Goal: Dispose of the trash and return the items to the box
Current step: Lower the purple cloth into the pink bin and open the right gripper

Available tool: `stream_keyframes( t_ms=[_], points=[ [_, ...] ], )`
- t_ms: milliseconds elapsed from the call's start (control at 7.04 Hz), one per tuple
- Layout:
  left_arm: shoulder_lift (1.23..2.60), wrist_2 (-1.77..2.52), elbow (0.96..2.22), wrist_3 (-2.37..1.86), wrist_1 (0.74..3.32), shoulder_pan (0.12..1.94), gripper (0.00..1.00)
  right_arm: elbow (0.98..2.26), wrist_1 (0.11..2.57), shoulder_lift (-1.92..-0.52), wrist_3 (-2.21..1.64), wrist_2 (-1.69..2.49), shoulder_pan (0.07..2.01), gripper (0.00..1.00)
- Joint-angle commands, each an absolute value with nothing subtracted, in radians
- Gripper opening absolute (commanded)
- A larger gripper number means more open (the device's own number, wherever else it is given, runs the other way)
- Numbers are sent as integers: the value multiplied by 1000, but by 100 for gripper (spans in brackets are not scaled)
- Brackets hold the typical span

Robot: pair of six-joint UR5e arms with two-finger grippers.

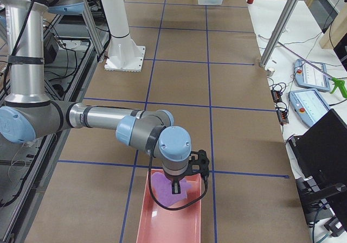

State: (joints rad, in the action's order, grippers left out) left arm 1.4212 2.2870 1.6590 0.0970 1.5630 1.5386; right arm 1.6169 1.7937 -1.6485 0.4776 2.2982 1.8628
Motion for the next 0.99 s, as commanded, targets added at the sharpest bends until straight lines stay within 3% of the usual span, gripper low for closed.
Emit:
stream_keyframes(
  t_ms=[0,426,568,710,852],
  points=[
    [1422,2287,1660,98,1563,1539,99,1514,1621,-1677,361,2298,1843,0],
    [1420,2289,1666,98,1563,1539,99,1483,1519,-1704,221,2310,1767,0],
    [1420,2289,1667,98,1563,1540,99,1499,1500,-1703,181,2331,1761,44],
    [1420,2289,1667,98,1563,1540,99,1520,1453,-1700,172,2338,1753,99],
    [1420,2289,1667,98,1563,1540,99,1548,1459,-1692,167,2339,1741,100]
  ],
)
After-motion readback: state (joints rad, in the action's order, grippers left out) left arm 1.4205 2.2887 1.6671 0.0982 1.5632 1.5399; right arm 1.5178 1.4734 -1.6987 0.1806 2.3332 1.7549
